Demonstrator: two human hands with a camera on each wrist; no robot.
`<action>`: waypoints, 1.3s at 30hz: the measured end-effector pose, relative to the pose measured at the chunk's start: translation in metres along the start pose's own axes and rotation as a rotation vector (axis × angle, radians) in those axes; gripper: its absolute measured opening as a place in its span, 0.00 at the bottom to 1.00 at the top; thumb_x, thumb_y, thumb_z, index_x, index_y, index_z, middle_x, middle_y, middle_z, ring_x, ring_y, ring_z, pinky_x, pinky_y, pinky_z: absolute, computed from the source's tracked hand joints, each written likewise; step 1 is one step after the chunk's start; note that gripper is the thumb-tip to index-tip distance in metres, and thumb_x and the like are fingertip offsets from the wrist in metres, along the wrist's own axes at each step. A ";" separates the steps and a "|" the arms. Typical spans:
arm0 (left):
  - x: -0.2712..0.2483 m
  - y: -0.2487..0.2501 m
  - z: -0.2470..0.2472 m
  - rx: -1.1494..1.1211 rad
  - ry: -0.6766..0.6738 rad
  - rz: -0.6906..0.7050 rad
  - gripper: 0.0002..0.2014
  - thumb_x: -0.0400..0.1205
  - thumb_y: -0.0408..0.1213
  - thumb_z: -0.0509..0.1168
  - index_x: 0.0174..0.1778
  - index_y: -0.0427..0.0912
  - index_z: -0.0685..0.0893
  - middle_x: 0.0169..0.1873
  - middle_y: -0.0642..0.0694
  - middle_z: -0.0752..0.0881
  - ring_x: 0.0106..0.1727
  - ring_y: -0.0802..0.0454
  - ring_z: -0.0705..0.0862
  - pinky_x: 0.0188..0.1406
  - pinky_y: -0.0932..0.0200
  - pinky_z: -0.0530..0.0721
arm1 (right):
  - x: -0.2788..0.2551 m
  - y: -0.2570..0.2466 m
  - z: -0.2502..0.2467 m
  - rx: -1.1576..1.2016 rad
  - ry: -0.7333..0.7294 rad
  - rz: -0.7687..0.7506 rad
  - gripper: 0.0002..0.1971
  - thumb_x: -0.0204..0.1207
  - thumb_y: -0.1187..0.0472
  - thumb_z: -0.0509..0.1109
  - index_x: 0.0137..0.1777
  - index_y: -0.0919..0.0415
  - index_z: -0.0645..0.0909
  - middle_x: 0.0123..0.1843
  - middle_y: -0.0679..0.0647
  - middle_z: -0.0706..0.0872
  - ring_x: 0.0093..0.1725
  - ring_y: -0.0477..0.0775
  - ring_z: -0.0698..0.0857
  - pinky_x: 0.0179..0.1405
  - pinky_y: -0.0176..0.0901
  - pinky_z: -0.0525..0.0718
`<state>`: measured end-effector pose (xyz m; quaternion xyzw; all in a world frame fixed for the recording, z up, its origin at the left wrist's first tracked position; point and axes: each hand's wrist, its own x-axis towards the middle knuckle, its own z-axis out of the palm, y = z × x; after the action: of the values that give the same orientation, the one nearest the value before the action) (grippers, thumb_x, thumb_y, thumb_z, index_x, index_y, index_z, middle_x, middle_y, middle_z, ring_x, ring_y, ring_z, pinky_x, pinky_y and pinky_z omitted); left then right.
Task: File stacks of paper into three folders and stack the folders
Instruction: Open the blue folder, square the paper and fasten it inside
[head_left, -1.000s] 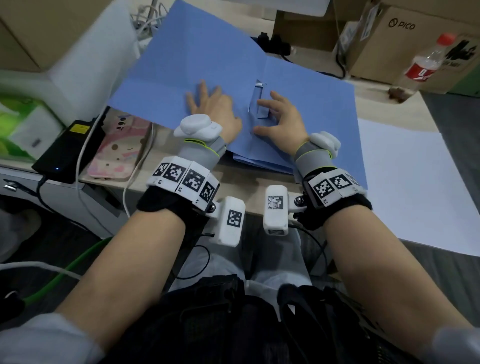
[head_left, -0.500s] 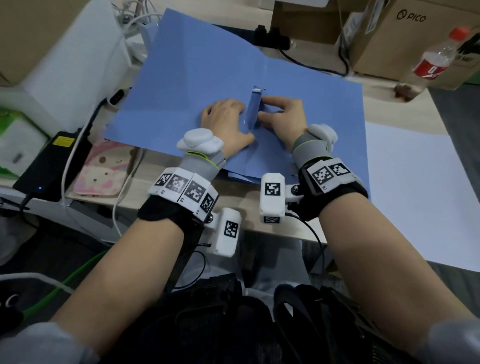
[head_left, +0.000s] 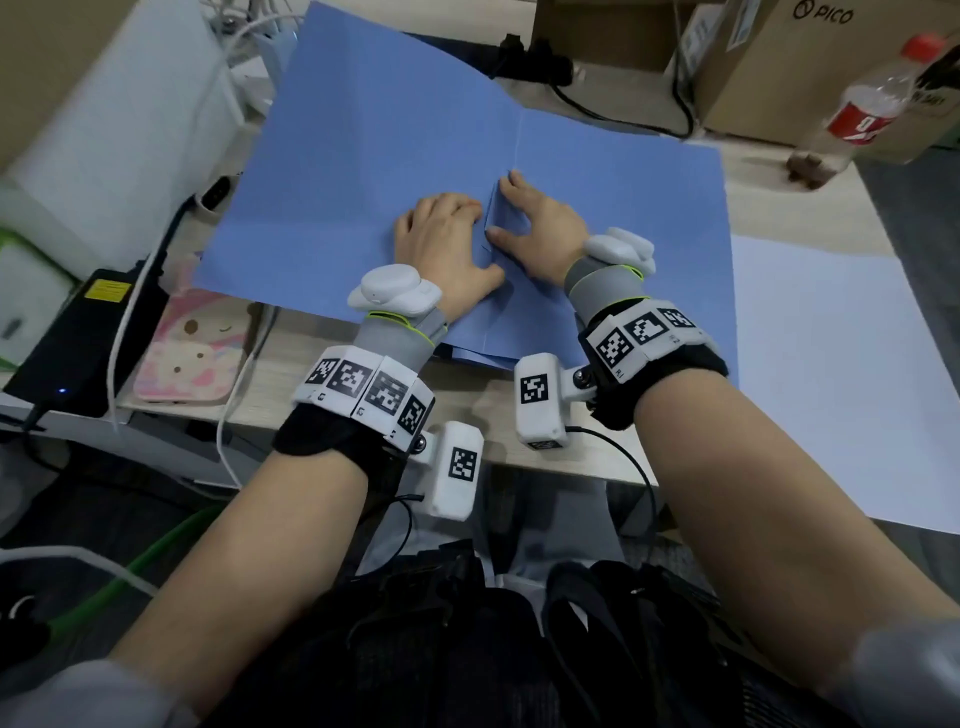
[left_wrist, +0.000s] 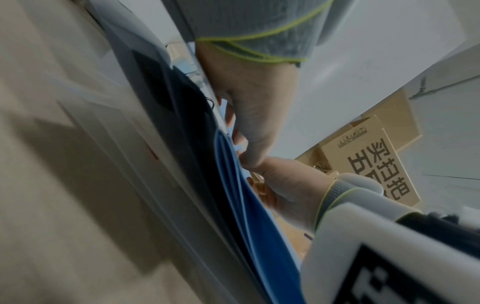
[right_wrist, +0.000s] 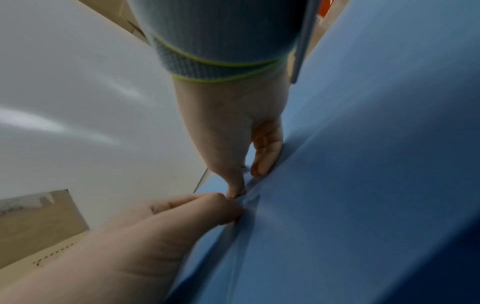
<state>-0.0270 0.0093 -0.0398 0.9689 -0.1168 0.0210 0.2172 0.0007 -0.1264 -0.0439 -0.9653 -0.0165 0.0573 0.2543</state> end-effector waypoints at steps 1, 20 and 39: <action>0.001 0.001 -0.001 0.012 0.003 0.007 0.32 0.66 0.51 0.60 0.66 0.43 0.78 0.69 0.48 0.76 0.72 0.45 0.71 0.68 0.54 0.64 | -0.001 -0.001 -0.001 0.033 0.015 -0.005 0.33 0.81 0.52 0.64 0.83 0.54 0.56 0.86 0.48 0.54 0.82 0.53 0.62 0.79 0.46 0.63; -0.006 0.070 -0.004 0.236 -0.012 0.043 0.24 0.77 0.40 0.65 0.65 0.28 0.75 0.71 0.32 0.73 0.80 0.37 0.61 0.82 0.36 0.45 | -0.106 0.077 -0.028 0.522 0.593 0.159 0.15 0.73 0.73 0.61 0.52 0.65 0.87 0.48 0.57 0.91 0.50 0.50 0.87 0.56 0.39 0.83; -0.041 0.247 0.123 -0.086 -0.488 0.555 0.22 0.80 0.37 0.61 0.71 0.41 0.77 0.73 0.43 0.75 0.78 0.45 0.68 0.79 0.51 0.61 | -0.239 0.227 -0.065 -0.064 0.540 0.952 0.29 0.77 0.51 0.65 0.73 0.65 0.68 0.77 0.58 0.70 0.81 0.60 0.60 0.79 0.63 0.58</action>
<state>-0.1262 -0.2509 -0.0523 0.8669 -0.4242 -0.1572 0.2094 -0.2277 -0.3700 -0.0746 -0.8538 0.4861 -0.0845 0.1660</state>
